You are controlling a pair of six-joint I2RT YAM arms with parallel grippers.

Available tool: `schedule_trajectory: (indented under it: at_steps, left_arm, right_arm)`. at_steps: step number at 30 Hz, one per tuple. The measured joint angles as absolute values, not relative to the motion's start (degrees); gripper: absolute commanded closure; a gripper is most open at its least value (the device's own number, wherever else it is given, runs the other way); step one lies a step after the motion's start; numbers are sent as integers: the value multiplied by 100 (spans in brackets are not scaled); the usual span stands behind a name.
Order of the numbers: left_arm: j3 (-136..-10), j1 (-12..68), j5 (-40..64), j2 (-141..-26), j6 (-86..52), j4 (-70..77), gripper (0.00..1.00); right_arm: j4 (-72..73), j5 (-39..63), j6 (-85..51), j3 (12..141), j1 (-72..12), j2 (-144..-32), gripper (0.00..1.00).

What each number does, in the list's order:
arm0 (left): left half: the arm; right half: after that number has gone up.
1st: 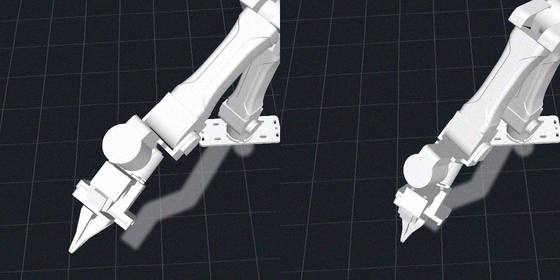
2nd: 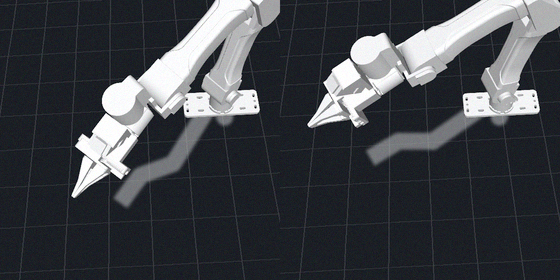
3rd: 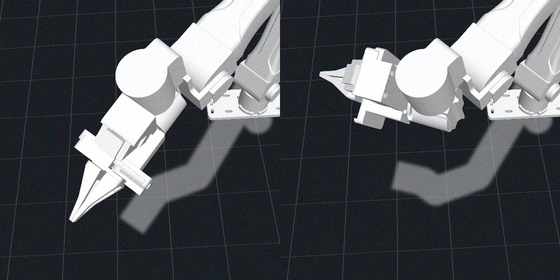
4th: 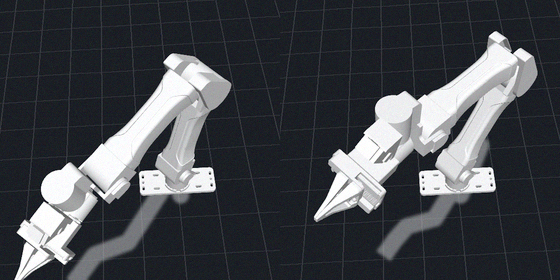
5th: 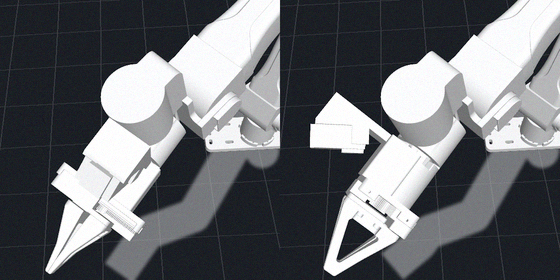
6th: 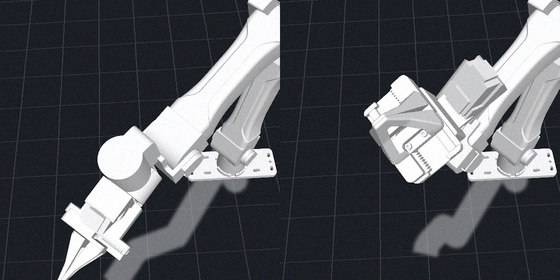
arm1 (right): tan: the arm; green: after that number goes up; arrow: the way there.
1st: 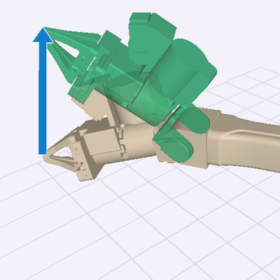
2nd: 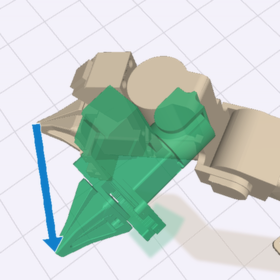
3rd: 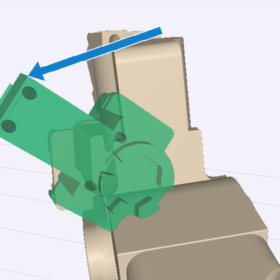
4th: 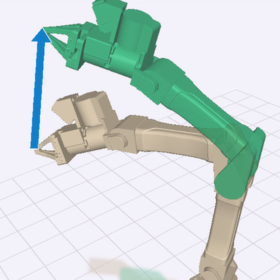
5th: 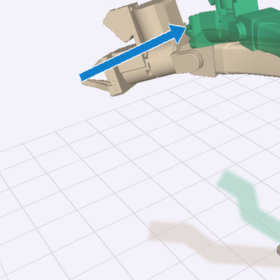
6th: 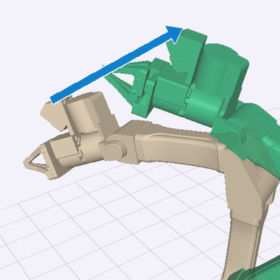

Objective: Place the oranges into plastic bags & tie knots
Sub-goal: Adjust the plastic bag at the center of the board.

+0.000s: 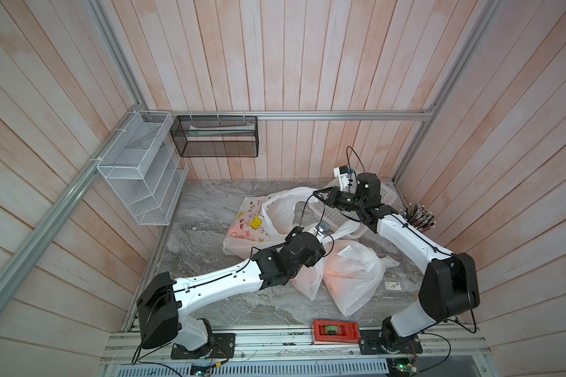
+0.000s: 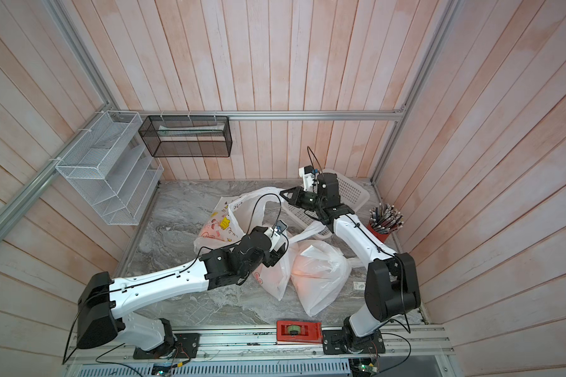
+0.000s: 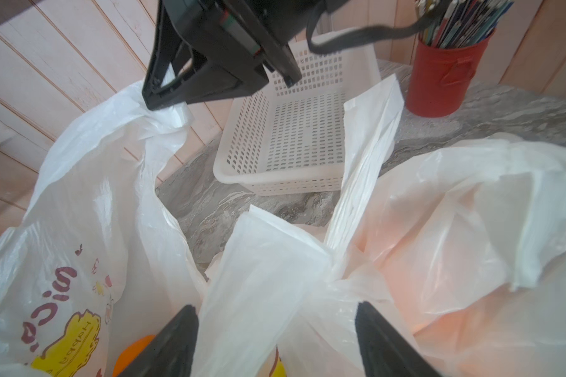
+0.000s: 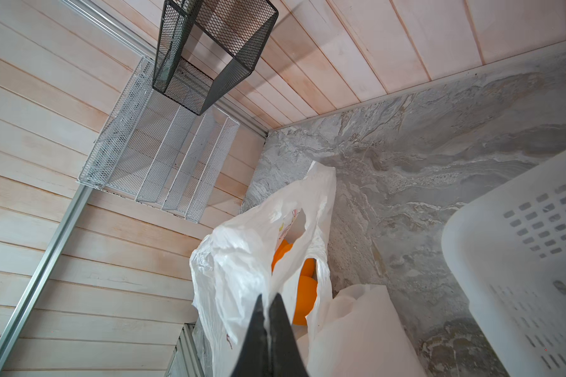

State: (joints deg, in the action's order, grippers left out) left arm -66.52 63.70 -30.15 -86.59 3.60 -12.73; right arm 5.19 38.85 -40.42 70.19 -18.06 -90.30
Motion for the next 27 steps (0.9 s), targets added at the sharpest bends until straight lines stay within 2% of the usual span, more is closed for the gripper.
schedule_trajectory:
  at_steps: [6,13,15,19,20,23,27]
  left_arm:
    - [-6753,6418,-3736,-9336,360,-1293,18]
    - [-7078,6412,-4473,-9631,399,-1190,34]
    - [-7094,6381,-4525,-9629,397,-1098,44]
    - [-7094,6252,-4493,-9623,403,-917,79]
    - [-7091,6219,-4471,-9609,408,-875,85]
    - [-6995,6110,-4359,-9428,401,-729,98]
    - [-6624,5756,-3970,-8632,368,-666,100]
  right_arm:
    - [517,3885,-4051,7000,-1806,-9021,100]
    - [517,3887,-4051,7000,-1806,-8976,100]
    - [517,3887,-4051,7000,-1806,-8962,100]
    - [517,3889,-4051,7000,-1806,-8956,100]
    - [515,3889,-4049,7000,-1806,-8956,100]
    - [475,3892,-4038,7000,-1806,-8941,100]
    - [255,3911,-3972,7140,-1806,-8912,100]
